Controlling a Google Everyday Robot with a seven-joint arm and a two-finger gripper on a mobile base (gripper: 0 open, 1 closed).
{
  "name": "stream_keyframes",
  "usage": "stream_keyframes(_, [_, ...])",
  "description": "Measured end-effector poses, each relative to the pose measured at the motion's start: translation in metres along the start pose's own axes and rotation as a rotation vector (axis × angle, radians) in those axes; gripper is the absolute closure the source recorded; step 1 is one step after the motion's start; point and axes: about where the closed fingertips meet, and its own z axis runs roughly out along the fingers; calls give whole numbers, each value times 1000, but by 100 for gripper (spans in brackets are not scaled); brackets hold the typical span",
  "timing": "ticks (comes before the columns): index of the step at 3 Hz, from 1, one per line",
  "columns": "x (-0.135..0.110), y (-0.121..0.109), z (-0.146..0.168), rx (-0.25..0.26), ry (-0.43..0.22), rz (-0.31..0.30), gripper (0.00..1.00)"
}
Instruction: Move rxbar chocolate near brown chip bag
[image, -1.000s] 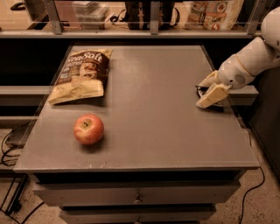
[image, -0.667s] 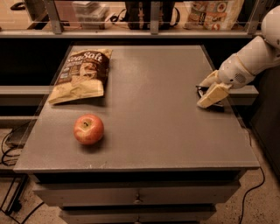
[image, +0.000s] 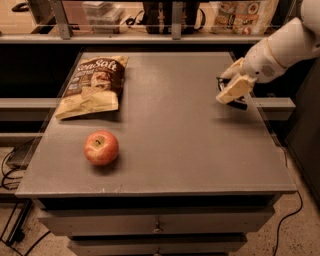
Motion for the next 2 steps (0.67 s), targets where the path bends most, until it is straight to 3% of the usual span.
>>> stream_keyframes(1, [-51,-10,-2,56,-94,-37,100])
stream_keyframes(2, [-111,-11,22,67,-262,-27,100])
